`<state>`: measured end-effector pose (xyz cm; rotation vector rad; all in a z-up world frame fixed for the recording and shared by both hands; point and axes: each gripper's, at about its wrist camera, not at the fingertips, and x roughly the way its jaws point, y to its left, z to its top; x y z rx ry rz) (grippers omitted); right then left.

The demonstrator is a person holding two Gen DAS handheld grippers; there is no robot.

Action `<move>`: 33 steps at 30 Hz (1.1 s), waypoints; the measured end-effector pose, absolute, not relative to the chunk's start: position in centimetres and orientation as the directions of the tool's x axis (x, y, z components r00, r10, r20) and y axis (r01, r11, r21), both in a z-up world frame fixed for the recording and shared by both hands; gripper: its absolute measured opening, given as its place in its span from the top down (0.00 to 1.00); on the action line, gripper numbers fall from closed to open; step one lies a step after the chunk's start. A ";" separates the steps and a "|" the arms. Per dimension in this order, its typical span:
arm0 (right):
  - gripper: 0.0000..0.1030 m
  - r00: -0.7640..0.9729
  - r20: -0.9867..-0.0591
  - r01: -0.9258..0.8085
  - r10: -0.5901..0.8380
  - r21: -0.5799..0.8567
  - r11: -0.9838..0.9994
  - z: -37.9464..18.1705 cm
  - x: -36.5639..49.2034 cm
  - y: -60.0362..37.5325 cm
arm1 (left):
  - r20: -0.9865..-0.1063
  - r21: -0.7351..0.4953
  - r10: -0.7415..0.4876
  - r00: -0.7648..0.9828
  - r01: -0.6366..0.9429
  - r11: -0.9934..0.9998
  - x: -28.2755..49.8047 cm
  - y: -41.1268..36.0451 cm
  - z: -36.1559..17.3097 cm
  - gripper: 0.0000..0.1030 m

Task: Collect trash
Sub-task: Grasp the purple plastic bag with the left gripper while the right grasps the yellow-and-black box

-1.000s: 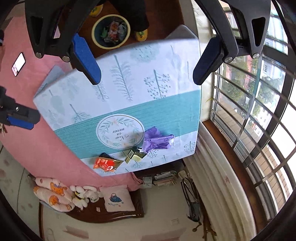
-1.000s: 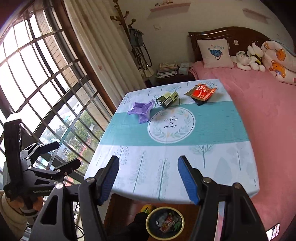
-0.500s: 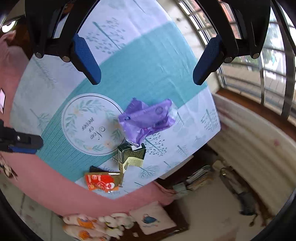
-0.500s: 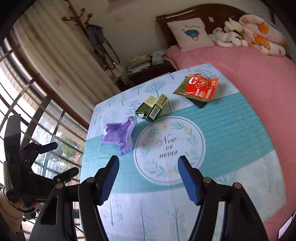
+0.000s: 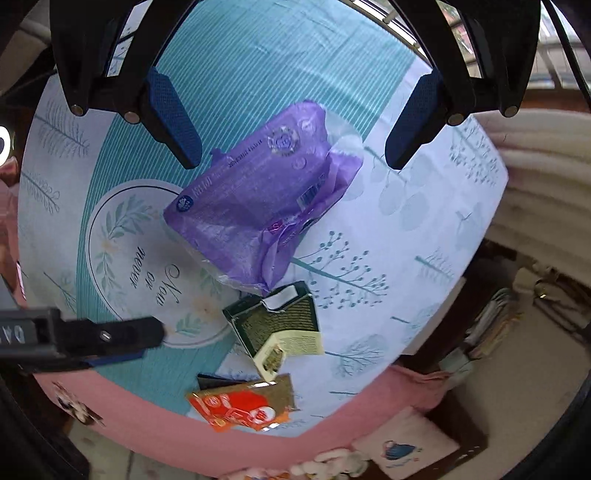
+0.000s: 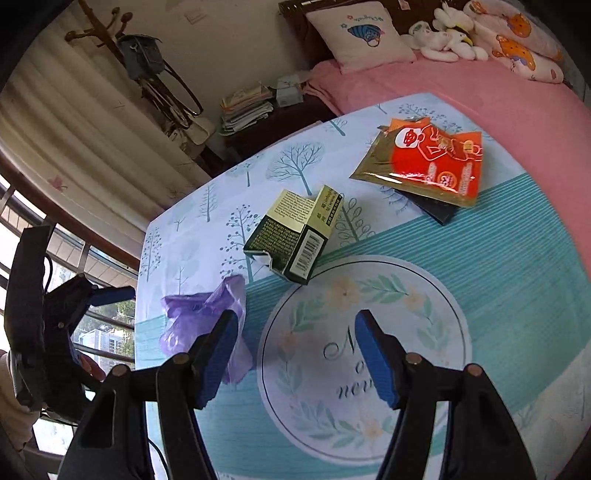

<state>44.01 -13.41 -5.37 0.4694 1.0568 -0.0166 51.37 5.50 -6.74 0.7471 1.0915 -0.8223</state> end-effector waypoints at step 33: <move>0.76 0.487 -0.841 0.319 0.236 0.423 0.848 -9.6 48.8 -14.1 | -0.967 -0.084 -0.217 0.135 0.634 0.769 58.4 6.9 -11.9 0.84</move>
